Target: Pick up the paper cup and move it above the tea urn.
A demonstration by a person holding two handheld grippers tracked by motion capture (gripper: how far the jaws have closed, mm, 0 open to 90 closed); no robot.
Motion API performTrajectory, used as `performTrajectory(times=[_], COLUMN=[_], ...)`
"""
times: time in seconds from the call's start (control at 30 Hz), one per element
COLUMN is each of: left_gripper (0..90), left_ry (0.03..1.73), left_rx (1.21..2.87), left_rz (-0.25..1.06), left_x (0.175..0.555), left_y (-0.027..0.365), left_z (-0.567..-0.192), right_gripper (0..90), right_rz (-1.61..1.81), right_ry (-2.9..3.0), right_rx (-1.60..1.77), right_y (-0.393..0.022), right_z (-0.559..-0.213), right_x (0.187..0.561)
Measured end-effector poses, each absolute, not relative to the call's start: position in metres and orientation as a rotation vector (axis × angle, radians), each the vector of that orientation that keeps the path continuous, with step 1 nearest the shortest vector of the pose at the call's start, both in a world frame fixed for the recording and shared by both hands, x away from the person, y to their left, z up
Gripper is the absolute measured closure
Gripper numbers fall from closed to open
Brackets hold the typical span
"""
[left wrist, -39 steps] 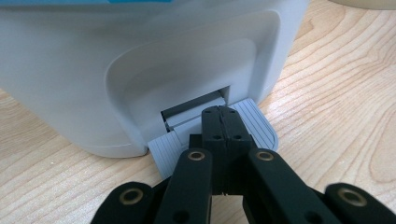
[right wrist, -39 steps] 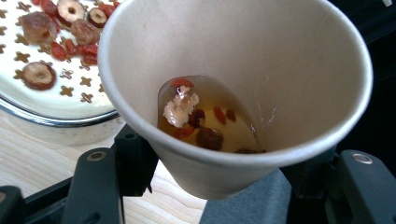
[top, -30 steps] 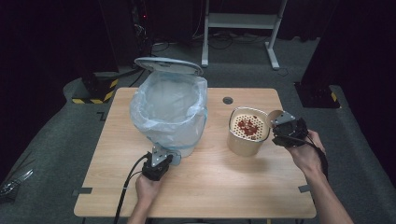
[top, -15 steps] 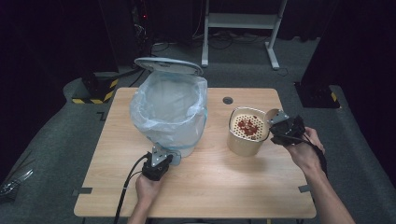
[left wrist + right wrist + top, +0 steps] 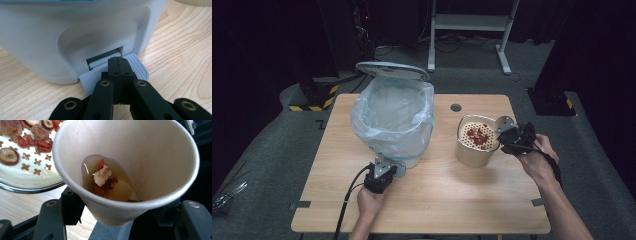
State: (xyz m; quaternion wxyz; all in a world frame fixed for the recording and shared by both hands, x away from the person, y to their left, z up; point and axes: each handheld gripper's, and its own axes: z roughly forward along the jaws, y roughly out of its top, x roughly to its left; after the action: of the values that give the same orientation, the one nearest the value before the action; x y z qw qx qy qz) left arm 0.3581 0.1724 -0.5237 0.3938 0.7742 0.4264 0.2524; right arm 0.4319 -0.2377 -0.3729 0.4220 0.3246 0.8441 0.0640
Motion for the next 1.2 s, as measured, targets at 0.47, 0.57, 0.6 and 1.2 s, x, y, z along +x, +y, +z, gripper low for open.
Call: performTrajectory(times=[0.47,0.57,0.6,1.2], left_gripper=[90.0,90.0,90.0,90.0], left_ry=[1.085,1.087,1.087,1.086], left_rx=[1.959,1.955,1.955,1.952], left_rz=[0.631,0.629,0.629,0.627], left_x=[0.358,0.358,0.358,0.358], left_y=[0.173,0.173,0.173,0.173], left_z=[-0.524,-0.524,-0.524,-0.524], right_gripper=[36.5,36.5,36.5,36.7], right_rz=[0.039,0.011,0.001,-0.141], right_ry=[2.093,2.086,2.084,2.046], right_rx=[0.718,0.691,0.682,0.560], right_y=[-0.229,-0.227,-0.227,-0.216], right_z=[-0.373,-0.374,-0.374,-0.380], right_x=[0.434,0.434,0.434,0.434])
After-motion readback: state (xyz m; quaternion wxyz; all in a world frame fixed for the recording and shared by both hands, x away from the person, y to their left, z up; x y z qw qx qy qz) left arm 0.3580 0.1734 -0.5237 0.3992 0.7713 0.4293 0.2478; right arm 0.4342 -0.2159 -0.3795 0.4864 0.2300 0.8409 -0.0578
